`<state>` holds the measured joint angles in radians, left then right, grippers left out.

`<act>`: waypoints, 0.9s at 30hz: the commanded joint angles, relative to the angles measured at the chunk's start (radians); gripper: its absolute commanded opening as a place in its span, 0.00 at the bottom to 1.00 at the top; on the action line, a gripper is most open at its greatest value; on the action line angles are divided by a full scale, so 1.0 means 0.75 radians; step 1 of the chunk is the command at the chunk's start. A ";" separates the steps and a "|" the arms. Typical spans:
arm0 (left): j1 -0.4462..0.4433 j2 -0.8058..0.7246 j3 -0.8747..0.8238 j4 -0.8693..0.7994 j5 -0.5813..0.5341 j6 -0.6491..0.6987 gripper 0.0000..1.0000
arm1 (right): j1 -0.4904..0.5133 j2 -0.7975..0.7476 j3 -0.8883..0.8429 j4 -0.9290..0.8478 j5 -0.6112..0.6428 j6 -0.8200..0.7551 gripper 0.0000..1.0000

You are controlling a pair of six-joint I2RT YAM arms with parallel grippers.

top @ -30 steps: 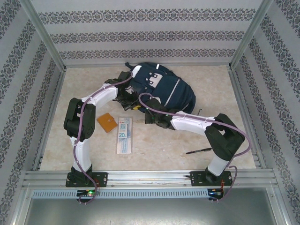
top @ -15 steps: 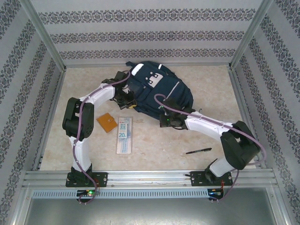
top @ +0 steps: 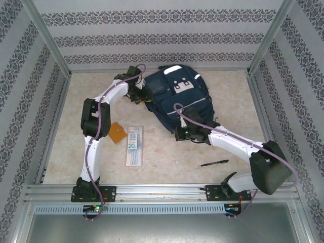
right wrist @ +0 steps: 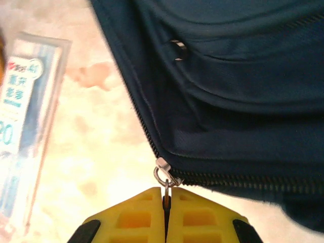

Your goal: Pack books, pencil case, and school supplies into a backpack

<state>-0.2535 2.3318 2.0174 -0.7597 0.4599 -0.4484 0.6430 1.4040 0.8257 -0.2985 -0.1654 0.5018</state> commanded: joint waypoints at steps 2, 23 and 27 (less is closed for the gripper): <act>0.053 0.002 0.192 -0.086 -0.062 -0.036 0.51 | 0.065 0.167 0.170 0.047 -0.128 0.081 0.00; -0.190 -0.651 -0.934 0.412 0.014 -0.578 0.60 | 0.141 0.455 0.347 0.246 -0.337 0.107 0.00; -0.208 -0.645 -1.127 0.562 0.081 -0.680 0.51 | 0.142 0.477 0.377 0.219 -0.351 0.122 0.00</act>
<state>-0.4004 1.8507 1.2659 -0.4480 0.5079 -0.8738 0.7315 1.7424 1.0672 -0.1604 -0.3759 0.5785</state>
